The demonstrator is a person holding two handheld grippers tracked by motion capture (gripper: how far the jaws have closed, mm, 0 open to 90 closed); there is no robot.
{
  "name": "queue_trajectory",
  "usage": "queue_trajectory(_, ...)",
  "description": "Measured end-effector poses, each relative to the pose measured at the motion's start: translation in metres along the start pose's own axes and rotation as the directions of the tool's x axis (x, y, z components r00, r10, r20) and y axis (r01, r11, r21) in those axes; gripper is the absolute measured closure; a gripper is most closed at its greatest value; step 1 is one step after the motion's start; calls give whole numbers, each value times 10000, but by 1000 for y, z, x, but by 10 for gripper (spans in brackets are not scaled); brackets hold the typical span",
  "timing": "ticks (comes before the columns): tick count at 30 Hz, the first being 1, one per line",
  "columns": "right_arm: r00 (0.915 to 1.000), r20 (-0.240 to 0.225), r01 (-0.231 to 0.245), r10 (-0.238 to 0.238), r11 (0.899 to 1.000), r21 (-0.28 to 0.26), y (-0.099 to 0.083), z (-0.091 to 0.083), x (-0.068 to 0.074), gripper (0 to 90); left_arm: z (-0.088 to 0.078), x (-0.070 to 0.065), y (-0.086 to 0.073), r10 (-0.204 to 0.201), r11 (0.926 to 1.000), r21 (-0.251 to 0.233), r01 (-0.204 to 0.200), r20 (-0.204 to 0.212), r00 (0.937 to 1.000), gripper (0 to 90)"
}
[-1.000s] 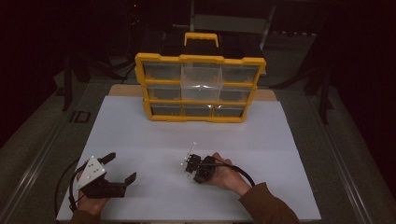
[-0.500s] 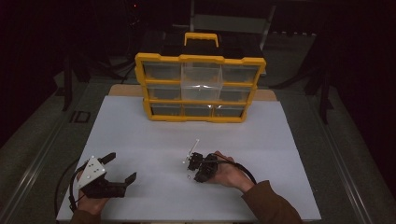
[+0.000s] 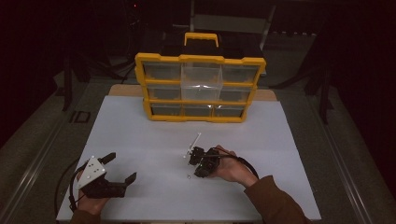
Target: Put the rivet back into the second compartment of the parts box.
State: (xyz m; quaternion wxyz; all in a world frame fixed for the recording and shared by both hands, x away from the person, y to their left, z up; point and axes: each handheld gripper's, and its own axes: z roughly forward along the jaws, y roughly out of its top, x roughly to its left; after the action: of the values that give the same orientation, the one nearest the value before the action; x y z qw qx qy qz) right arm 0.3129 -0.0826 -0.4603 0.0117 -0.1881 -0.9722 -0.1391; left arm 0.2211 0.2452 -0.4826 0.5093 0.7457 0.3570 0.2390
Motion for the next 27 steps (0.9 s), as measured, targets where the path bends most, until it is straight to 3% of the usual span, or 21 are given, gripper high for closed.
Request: queue_trajectory(27, 9982, 596, 79, -62, 9995, -292, 15, -58, -21, 828, 0, 0, 0, 17, 10000, -3, -17, 6, 10000, 0)
